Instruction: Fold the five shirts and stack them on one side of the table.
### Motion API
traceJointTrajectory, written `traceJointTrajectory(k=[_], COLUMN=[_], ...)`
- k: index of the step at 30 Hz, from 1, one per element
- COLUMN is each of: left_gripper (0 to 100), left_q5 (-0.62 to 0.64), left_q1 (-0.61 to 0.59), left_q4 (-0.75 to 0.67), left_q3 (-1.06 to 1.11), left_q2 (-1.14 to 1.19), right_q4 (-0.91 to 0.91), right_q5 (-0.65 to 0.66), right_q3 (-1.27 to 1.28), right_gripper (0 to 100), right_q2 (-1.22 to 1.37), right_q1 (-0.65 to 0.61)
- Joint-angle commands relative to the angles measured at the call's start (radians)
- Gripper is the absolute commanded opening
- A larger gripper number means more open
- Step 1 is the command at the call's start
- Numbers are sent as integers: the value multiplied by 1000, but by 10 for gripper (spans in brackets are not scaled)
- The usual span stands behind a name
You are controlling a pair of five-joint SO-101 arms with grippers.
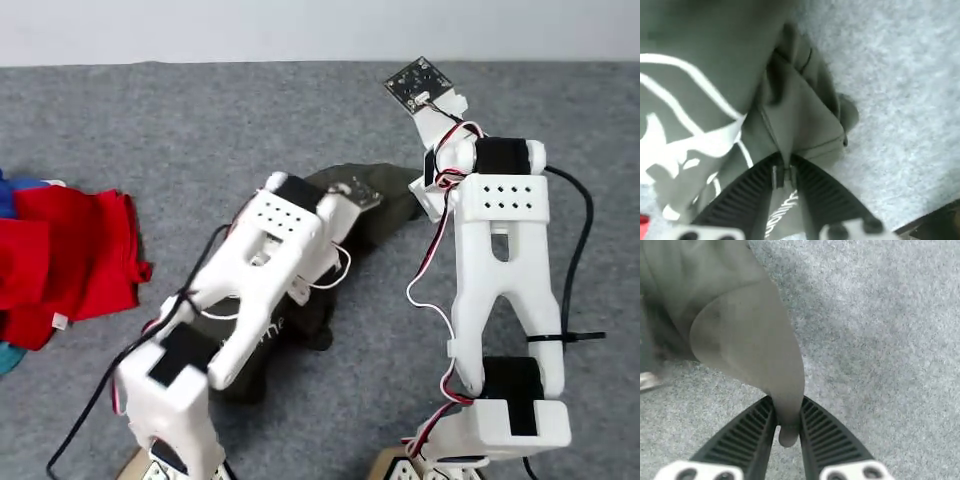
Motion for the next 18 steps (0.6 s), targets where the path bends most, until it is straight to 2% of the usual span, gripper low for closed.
traceJointTrajectory(k=[1, 7, 18], left_gripper=[6, 6, 6], left_q5=[-12, -20, -238], left_q1=[-9, -103, -371], left_q4=[37, 38, 38], left_q3=[-35, -30, -31], left_q2=[-186, -410, -631], right_q4=[-4, -48, -44], right_q5=[-8, -6, -3], right_q3=[-5, -6, -12], right_gripper=[9, 9, 9], right_q2=[-10, -10, -21], right_q1=[21, 107, 246])
